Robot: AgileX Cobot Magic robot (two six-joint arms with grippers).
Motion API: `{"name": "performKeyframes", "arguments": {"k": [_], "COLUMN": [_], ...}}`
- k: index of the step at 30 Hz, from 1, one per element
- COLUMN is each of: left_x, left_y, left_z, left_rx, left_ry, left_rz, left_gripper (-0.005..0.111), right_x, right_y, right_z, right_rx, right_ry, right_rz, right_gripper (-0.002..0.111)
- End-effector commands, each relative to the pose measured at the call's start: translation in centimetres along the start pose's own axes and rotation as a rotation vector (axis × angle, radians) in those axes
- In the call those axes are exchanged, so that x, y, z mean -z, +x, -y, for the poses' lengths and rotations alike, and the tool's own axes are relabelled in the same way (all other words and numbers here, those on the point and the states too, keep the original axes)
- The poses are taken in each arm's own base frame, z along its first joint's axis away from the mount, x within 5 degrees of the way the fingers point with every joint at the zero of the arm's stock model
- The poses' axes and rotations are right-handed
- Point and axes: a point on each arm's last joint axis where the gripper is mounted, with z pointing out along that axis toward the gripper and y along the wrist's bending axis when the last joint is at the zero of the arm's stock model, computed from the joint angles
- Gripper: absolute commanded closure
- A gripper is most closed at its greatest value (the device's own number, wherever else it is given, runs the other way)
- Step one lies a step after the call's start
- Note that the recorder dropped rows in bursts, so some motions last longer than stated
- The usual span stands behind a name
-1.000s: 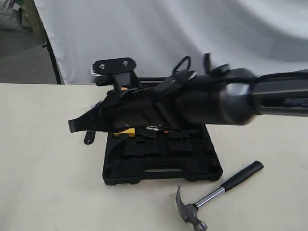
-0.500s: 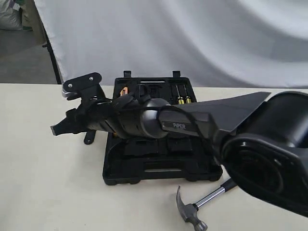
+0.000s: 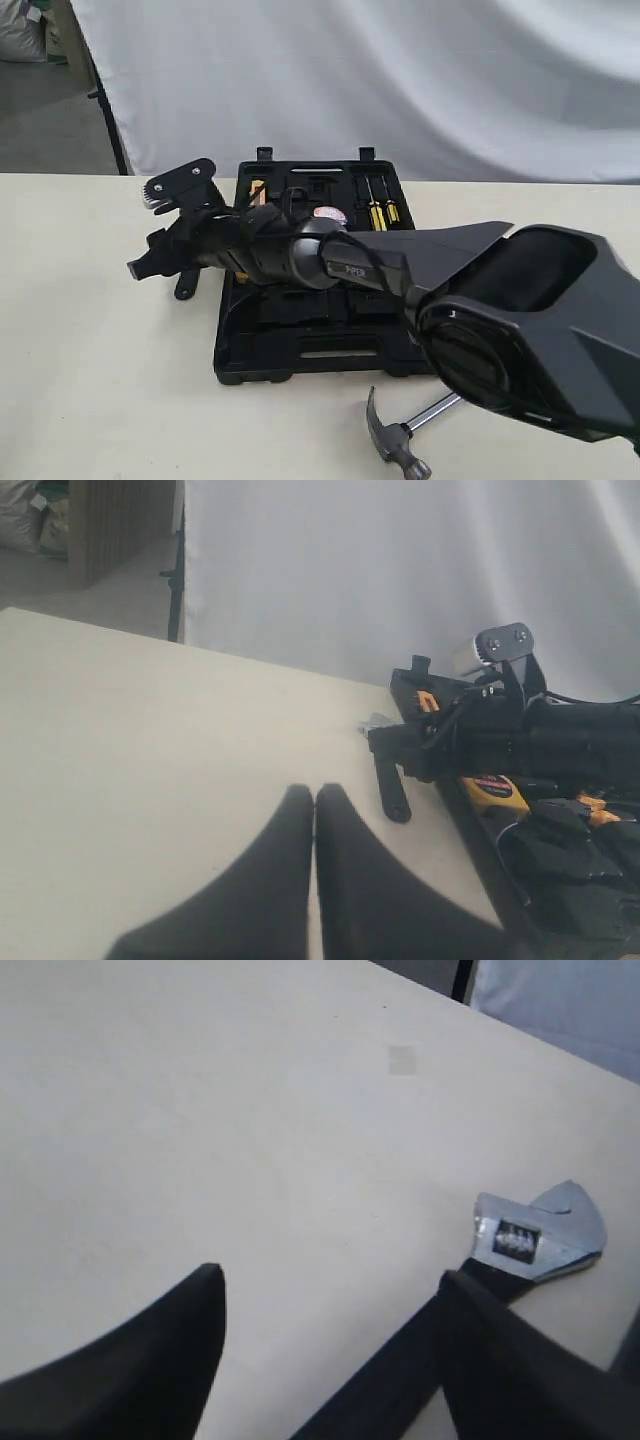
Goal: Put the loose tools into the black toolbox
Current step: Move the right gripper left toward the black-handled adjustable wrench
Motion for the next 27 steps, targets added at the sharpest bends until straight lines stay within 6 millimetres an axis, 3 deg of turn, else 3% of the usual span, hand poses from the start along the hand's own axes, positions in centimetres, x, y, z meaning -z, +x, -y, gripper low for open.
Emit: {"name": "performKeyframes", "arguments": {"k": [1, 5, 7, 9, 11, 15, 20, 22, 27], "left_x": [0.0, 0.0, 0.0, 0.0, 0.0, 0.0, 0.0, 0.0, 0.0], "left_y": [-0.2, -0.2, -0.2, -0.2, -0.2, -0.2, -0.2, -0.2, -0.2], "left_z": [-0.1, -0.1, -0.1, -0.1, -0.1, -0.1, -0.1, -0.1, -0.1], "left_rx": [0.0, 0.0, 0.0, 0.0, 0.0, 0.0, 0.0, 0.0, 0.0], "left_ry": [-0.021, -0.021, -0.021, -0.021, -0.021, -0.021, -0.021, -0.021, -0.021], "left_rz": [0.02, 0.02, 0.02, 0.02, 0.02, 0.02, 0.02, 0.02, 0.02], "left_gripper": [0.106, 0.106, 0.106, 0.106, 0.106, 0.106, 0.106, 0.106, 0.106], "right_x": [0.3, 2.1, 3.8, 5.3, 6.5, 6.0, 5.0, 5.0, 5.3], "right_y": [-0.9, -4.0, -5.7, -6.2, -5.9, -5.6, -5.9, -6.0, -5.8], "right_z": [1.2, 2.3, 3.0, 4.3, 5.4, 3.8, 0.8, 0.6, 1.2], "right_rx": [0.086, 0.117, 0.127, 0.238, 0.21, 0.214, 0.163, 0.155, 0.158], "right_ry": [0.053, 0.173, 0.325, 0.542, 0.745, 0.703, 0.506, 0.492, 0.562], "right_rz": [0.028, 0.091, 0.073, -0.029, -0.096, -0.086, -0.001, 0.005, -0.017], "right_gripper": [0.05, 0.05, 0.05, 0.05, 0.05, 0.063, 0.098, 0.109, 0.109]}}
